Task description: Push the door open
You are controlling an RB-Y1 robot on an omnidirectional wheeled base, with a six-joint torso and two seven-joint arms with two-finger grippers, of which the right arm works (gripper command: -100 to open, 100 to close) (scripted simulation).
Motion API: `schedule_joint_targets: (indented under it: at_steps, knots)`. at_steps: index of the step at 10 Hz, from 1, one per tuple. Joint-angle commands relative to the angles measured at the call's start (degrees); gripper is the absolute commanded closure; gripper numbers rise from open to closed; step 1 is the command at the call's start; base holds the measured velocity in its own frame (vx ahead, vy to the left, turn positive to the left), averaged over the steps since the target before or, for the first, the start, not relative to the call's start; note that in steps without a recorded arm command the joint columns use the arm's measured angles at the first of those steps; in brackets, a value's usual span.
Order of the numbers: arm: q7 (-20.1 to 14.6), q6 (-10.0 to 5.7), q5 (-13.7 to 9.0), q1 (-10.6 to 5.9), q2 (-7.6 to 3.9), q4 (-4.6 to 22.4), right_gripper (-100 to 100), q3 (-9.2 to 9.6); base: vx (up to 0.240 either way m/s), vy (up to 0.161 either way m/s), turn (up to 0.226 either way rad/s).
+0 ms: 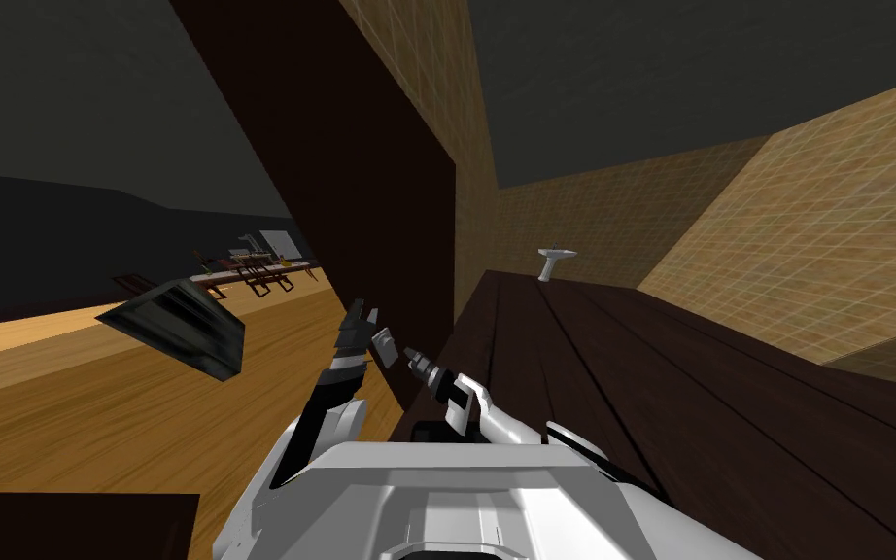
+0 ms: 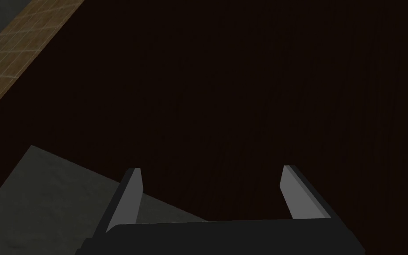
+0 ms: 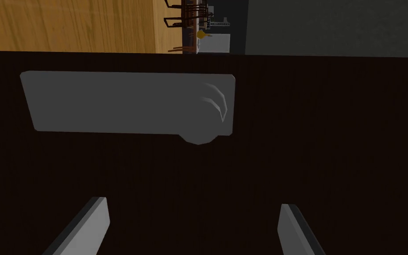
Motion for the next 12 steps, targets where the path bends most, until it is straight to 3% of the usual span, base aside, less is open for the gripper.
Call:
schedule_joint_targets:
  at_steps: [1,9,10,12]
  knots:
    - [0.1,0.05,0.0,0.01,0.34,0.4,-100,-0.30,0.037,0.113,0.048]
    - [0.7,0.23,0.1,0.03,1.94,2.2,-100,-1.57,0.091,0.149,0.031]
    - [0.7,0.23,0.1,0.03,1.94,2.2,100,-1.57,-0.005,-0.007,-0.002]
    - [0.7,0.23,0.1,0.03,1.94,2.2,100,-1.57,-0.015,-0.025,0.002]
